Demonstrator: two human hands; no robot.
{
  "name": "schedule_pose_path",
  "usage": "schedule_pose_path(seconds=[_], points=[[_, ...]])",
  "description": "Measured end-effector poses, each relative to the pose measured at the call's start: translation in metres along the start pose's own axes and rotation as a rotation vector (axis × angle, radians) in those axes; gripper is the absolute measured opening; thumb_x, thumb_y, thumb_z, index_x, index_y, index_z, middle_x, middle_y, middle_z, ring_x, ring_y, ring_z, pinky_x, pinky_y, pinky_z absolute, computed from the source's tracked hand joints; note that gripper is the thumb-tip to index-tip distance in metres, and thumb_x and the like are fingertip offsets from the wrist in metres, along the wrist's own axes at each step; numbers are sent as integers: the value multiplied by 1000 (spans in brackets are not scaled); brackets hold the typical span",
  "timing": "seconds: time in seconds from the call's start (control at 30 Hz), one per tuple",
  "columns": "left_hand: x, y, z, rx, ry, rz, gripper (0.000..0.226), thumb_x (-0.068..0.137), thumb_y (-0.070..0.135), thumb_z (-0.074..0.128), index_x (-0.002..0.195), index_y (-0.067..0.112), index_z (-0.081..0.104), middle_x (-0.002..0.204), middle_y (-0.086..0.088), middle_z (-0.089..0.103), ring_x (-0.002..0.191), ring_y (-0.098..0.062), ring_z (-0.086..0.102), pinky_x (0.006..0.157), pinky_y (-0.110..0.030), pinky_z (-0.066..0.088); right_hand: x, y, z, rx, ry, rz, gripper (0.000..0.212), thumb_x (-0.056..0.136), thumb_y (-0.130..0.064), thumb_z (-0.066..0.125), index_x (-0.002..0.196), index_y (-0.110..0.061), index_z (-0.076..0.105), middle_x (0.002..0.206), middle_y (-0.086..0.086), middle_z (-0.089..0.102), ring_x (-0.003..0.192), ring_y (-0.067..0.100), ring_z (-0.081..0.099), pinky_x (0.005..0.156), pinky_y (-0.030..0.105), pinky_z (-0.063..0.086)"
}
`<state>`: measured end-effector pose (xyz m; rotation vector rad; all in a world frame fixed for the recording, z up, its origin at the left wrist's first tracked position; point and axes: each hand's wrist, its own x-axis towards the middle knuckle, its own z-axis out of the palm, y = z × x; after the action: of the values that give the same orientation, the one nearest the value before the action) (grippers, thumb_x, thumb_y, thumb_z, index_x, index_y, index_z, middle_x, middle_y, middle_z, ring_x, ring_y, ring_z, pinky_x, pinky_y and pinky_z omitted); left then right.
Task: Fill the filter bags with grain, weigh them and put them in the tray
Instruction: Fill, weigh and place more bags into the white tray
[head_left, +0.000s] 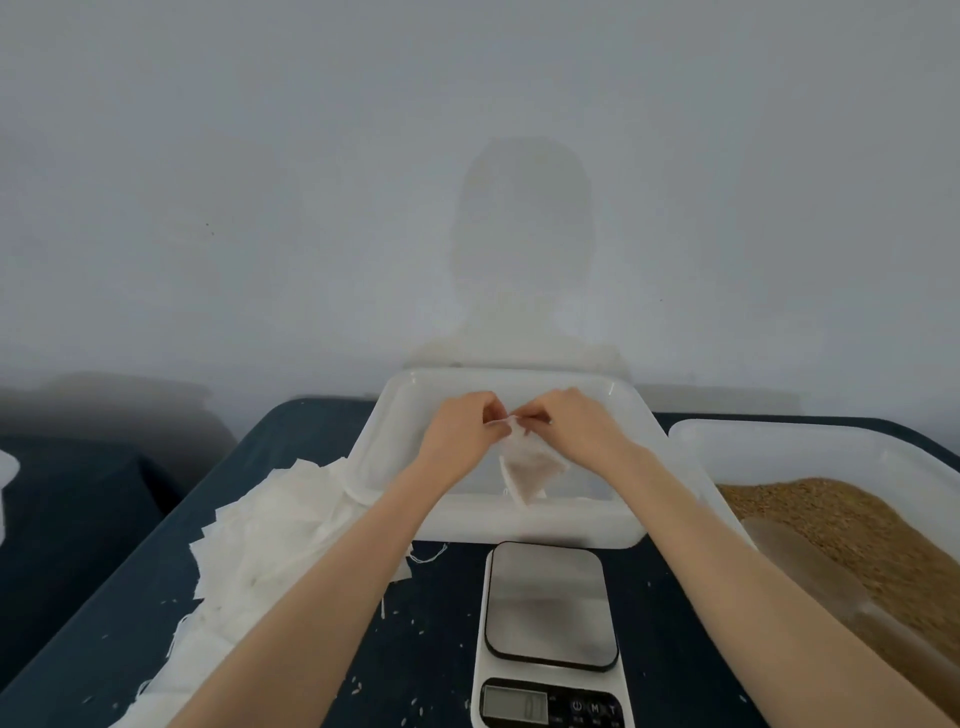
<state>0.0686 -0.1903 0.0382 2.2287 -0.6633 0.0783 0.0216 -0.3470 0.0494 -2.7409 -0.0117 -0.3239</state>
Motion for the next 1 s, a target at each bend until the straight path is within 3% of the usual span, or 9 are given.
schedule_pose_path(seconds=[0.1, 0.27, 0.33, 0.47, 0.53, 0.63, 0.77, 0.87, 1.0], points=[[7, -10, 10, 49, 48, -35, 6, 87, 24, 65, 88, 19, 63, 94, 1, 65, 88, -17, 59, 75, -32, 46, 13, -2, 25, -83, 48, 39, 27, 98, -30, 48, 113, -30, 70, 104, -2, 71, 102, 22, 62, 70, 28, 40], [21, -14, 8, -152, 205, -64, 14, 88, 27, 64, 80, 19, 57, 72, 10, 58, 70, -12, 54, 64, -28, 41, 30, -13, 32, 132, 261, 104, 25, 96, -25, 47, 103, -26, 71, 102, 0, 72, 97, 22, 63, 71, 29, 45], [28, -17, 3, -99, 205, -56, 13, 87, 23, 65, 80, 17, 56, 72, 8, 58, 67, -12, 52, 59, -26, 36, 37, -17, 31, 131, 243, 88, 26, 96, -23, 48, 104, -26, 72, 101, 1, 72, 96, 22, 63, 70, 28, 44], [32, -38, 3, 342, -161, -68, 11, 86, 11, 65, 96, 7, 66, 101, -11, 68, 94, -26, 63, 73, -27, 41, 37, -14, 46, -47, -96, 62, 29, 94, -19, 50, 110, -28, 72, 111, 2, 70, 103, 24, 62, 80, 31, 49], [25, -50, 10, 397, -417, -115, 19, 86, 10, 64, 105, 5, 67, 109, -13, 68, 99, -27, 65, 70, -24, 45, 31, -11, 58, -140, -330, 86, 28, 93, -21, 53, 113, -31, 71, 115, -3, 69, 102, 21, 64, 77, 27, 45], [17, -55, 13, 462, -590, -138, 25, 90, 22, 62, 113, 14, 68, 116, -7, 67, 105, -23, 61, 79, -26, 43, 26, -12, 67, -159, -523, 95, 28, 90, -22, 58, 115, -28, 71, 118, -1, 68, 103, 22, 62, 78, 26, 43], [14, -49, 0, 466, -695, -201, 32, 95, 35, 52, 120, 21, 66, 122, 0, 63, 110, -20, 57, 86, -28, 41, 22, -13, 58, -147, -576, 110, 32, 91, -17, 53, 117, -28, 69, 121, -4, 66, 108, 20, 60, 92, 32, 48], [8, -45, -17, 341, -716, -193, 31, 98, 29, 47, 119, 15, 66, 122, -4, 65, 96, -13, 56, 78, -22, 43, 16, -16, 48, -2, -557, 136, 43, 88, -4, 42, 114, -24, 70, 112, -5, 70, 105, 17, 61, 94, 32, 50], [-14, -47, -52, 231, -495, -160, 20, 94, 22, 55, 103, 13, 71, 104, -4, 71, 80, -9, 59, 78, -24, 49, 5, -33, 45, -20, -320, 34, 38, 90, -10, 43, 110, -28, 70, 110, -9, 70, 104, 15, 61, 92, 32, 49]])
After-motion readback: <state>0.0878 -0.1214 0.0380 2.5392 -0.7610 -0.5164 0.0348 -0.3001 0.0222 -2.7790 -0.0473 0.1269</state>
